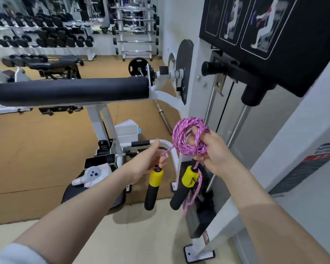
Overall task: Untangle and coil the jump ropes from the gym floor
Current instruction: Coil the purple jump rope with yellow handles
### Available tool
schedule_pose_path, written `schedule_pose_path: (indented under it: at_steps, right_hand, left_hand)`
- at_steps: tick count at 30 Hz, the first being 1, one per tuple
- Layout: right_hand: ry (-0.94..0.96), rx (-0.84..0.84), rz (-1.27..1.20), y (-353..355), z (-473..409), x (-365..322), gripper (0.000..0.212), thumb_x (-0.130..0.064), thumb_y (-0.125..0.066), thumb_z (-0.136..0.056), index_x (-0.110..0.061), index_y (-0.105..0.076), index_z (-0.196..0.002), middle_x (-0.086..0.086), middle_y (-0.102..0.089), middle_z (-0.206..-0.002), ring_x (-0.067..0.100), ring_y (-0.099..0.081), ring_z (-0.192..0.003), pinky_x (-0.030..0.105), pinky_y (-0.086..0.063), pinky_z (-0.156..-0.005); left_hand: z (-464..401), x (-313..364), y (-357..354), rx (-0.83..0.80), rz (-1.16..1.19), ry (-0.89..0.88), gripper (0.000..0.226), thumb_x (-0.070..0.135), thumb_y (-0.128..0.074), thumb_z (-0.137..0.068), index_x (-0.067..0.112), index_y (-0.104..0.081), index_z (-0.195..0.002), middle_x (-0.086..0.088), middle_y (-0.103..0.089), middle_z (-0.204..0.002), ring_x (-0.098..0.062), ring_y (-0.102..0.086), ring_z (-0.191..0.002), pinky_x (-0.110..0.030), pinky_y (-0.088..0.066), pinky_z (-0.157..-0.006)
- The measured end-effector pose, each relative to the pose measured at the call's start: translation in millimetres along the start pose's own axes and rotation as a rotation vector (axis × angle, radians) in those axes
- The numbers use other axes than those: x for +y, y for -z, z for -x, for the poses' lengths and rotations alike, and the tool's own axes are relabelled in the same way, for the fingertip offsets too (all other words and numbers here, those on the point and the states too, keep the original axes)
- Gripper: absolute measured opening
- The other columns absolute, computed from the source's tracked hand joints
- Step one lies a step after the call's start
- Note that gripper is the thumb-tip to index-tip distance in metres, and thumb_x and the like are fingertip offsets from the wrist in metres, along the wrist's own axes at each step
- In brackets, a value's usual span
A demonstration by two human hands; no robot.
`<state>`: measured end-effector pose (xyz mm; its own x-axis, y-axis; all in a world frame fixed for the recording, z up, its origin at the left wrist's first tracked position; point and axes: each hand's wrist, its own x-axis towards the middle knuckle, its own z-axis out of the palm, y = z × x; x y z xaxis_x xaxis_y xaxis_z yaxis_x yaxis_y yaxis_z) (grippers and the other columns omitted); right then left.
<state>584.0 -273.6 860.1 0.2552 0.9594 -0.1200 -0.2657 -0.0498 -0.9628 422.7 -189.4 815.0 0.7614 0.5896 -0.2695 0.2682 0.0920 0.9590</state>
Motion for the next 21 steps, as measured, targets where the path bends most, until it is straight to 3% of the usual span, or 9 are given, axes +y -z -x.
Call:
schedule_pose_path:
  at_steps: [3, 5, 9, 13, 16, 18, 19, 21]
  right_hand:
    - [-0.033, -0.05, 0.244, -4, -4, 1, 0.031, -0.011, -0.044, -0.097, -0.018, -0.044, -0.066, -0.007, -0.043, -0.048, 0.008, -0.035, -0.04, 0.02, -0.023, -0.046]
    - [-0.071, -0.072, 0.461, -7, -8, 5, 0.027, -0.009, -0.044, -0.095, -0.018, -0.044, -0.07, -0.006, -0.042, -0.05, 0.009, -0.033, -0.042, 0.02, -0.023, -0.044]
    - [-0.077, -0.041, 0.672, -17, -14, 10, 0.021, -0.013, -0.049, -0.091, -0.022, -0.049, -0.072, -0.005, -0.044, -0.057, 0.009, -0.036, -0.046, 0.023, -0.025, -0.045]
    - [-0.013, 0.055, 0.854, -24, -25, 19, 0.009, -0.017, -0.052, -0.089, -0.019, -0.053, -0.08, -0.003, -0.053, -0.066, 0.013, -0.049, -0.061, 0.029, -0.038, -0.06]
    - [0.005, 0.124, 0.97, -25, -32, 24, 0.017, -0.02, -0.051, -0.09, -0.019, -0.048, -0.073, -0.003, -0.052, -0.068, 0.014, -0.048, -0.062, 0.028, -0.036, -0.056]
    - [0.011, 0.152, 1.088, -29, -34, 25, 0.017, -0.021, -0.049, -0.091, -0.019, -0.049, -0.075, -0.003, -0.054, -0.071, 0.013, -0.05, -0.065, 0.024, -0.034, -0.052]
    - [0.018, 0.163, 1.075, -31, -35, 25, 0.015, -0.02, -0.048, -0.091, -0.018, -0.051, -0.077, -0.003, -0.055, -0.072, 0.013, -0.051, -0.065, 0.022, -0.035, -0.05]
    - [-0.014, 0.151, 0.828, -31, -32, 24, 0.013, -0.018, -0.051, -0.091, -0.018, -0.057, -0.08, -0.004, -0.055, -0.066, 0.012, -0.048, -0.057, 0.018, -0.033, -0.045]
  left_hand:
    - [-7, 2, 20, 0.066, 0.102, -0.04, 0.04, 0.03, -0.028, -0.103, 0.015, -0.034, -0.066, 0.003, -0.038, -0.055, -0.015, -0.045, -0.058, -0.023, -0.039, -0.06]
    - [-13, 9, 31, 0.074, 0.179, -0.073, 0.037, 0.025, -0.029, -0.103, 0.015, -0.035, -0.067, 0.004, -0.039, -0.052, -0.012, -0.048, -0.051, -0.026, -0.038, -0.06]
    - [-22, 25, 34, 0.107, -0.027, -0.116, 0.04, 0.032, -0.029, -0.102, 0.018, -0.054, -0.074, 0.005, -0.061, -0.071, -0.007, -0.059, -0.067, -0.02, -0.043, -0.065]
    - [-24, 30, 25, -0.039, -0.076, -0.098, 0.049, 0.045, -0.02, -0.1, 0.019, -0.061, -0.094, 0.01, -0.069, -0.091, -0.003, -0.063, -0.09, -0.013, -0.045, -0.074]
    - [-27, 27, 23, -0.01, -0.189, -0.149, 0.036, 0.044, -0.053, -0.089, 0.015, -0.045, -0.11, -0.004, -0.056, -0.111, -0.01, -0.057, -0.098, -0.017, -0.048, -0.077]
    - [-32, 23, 23, -0.025, -0.224, -0.17, 0.05, 0.03, -0.072, -0.079, 0.017, -0.039, -0.115, -0.001, -0.055, -0.108, -0.003, -0.059, -0.091, -0.013, -0.051, -0.069]
    - [-34, 23, 23, -0.053, -0.192, -0.165, 0.047, 0.023, -0.072, -0.079, 0.016, -0.04, -0.114, 0.002, -0.057, -0.103, 0.0, -0.061, -0.086, -0.011, -0.05, -0.066]
    - [-33, 28, 25, -0.136, -0.105, -0.165, 0.021, 0.014, -0.063, -0.087, 0.015, -0.052, -0.104, 0.005, -0.065, -0.092, 0.0, -0.065, -0.079, -0.012, -0.05, -0.066]
